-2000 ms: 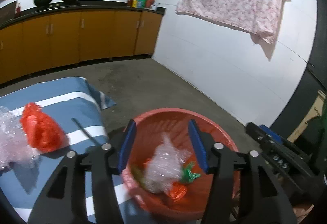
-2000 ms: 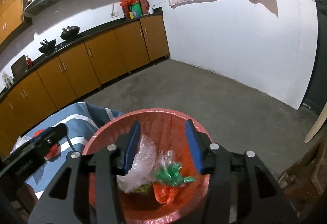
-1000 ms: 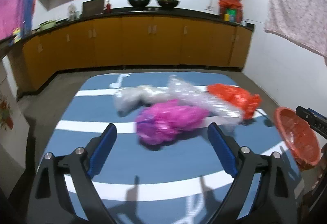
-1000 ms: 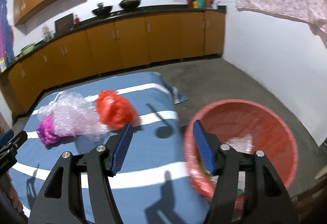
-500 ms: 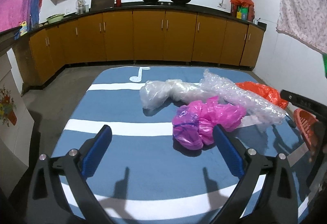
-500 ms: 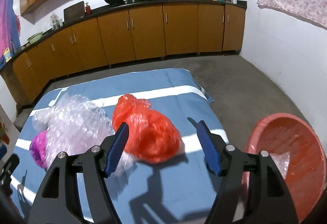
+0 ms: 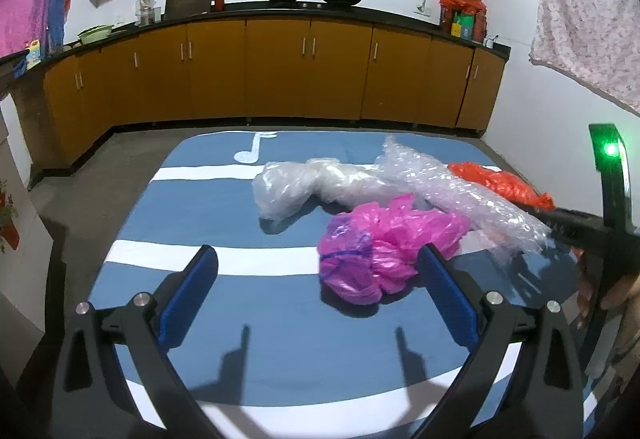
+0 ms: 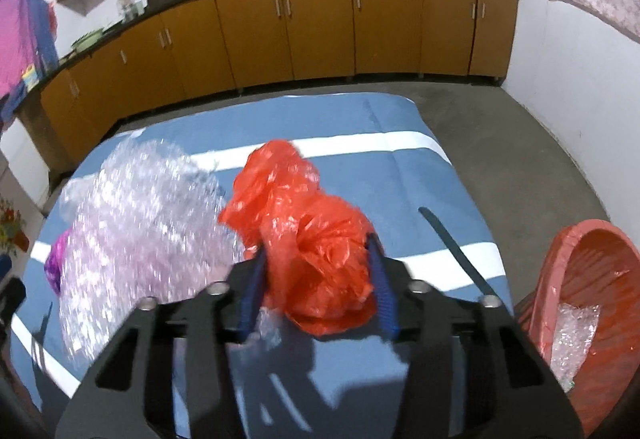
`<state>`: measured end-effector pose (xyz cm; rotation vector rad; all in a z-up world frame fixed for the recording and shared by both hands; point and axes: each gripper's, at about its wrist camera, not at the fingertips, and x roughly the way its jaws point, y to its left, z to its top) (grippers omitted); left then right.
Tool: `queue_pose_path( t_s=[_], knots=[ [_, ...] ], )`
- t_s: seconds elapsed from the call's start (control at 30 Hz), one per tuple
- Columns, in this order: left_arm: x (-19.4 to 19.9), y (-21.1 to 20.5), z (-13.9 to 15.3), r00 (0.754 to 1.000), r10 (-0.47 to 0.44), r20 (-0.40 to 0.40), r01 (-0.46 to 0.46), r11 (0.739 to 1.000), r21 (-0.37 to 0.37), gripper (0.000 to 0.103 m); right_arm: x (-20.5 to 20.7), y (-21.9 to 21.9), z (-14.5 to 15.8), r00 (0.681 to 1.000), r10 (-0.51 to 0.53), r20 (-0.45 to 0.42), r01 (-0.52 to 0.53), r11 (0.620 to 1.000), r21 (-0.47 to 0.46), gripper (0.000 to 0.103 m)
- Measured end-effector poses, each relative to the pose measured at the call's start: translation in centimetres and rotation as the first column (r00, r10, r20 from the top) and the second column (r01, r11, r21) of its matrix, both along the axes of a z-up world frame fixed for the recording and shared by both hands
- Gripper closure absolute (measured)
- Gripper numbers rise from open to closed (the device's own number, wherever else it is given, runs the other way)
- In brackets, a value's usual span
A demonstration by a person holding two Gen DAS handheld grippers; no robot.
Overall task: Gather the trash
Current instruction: 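Grasp the red bag with the right tool while the left tool grasps bubble wrap, then carry both bags over the basket and open both tools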
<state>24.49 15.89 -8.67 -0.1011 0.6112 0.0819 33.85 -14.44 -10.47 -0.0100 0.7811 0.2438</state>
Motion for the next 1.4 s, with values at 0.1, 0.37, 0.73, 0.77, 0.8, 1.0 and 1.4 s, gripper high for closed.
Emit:
queue_pose_path(
  t_s=[0.1, 0.37, 0.73, 0.77, 0.8, 1.0, 1.4],
  knots=[
    [-0.1, -0.7, 0.4, 1.000, -0.016, 0.007, 0.016, 1.000, -0.008, 0.005, -0.6, -0.6, 0.3, 1.000, -0.009, 0.001, 0.009, 1.000, 0.015, 0.080],
    [0.4, -4.1, 2.6, 0.995, -0.088, 0.037, 0.090, 0.995, -0.049, 0.006, -4.0, -3.4, 2.2, 0.992, -0.097, 0.076, 0.097, 0.995, 0.001, 0.083],
    [3.8, -11.7, 1.6, 0.975, -0.202, -0.097, 0.192, 0.976, -0.098, 0.037, -8.3, -8.4, 4.1, 0.973, -0.192, 0.126, 0.194, 0.981, -0.003, 0.083],
    [4.1, -12.1, 1.3, 0.973, -0.202, -0.109, 0.191, 0.976, -0.103, 0.038, -8.5, -8.9, 4.2, 0.972, -0.199, 0.128, 0.201, 0.980, -0.002, 0.083],
    [4.5, -12.5, 1.0, 0.972, -0.198, -0.123, 0.185, 0.977, -0.108, 0.041, -8.5, -9.2, 4.3, 0.971, -0.203, 0.129, 0.205, 0.979, -0.003, 0.083],
    [6.1, -12.9, 0.0, 0.968, -0.180, -0.178, 0.156, 0.978, -0.141, 0.095, -9.4, -10.5, 4.6, 0.963, -0.226, 0.144, 0.230, 0.973, -0.012, 0.083],
    [2.3, -13.5, 4.7, 0.965, -0.259, -0.033, 0.257, 0.965, -0.050, 0.099, -12.3, -11.5, 5.8, 0.955, -0.229, 0.190, 0.231, 0.973, 0.014, 0.083]
  ],
)
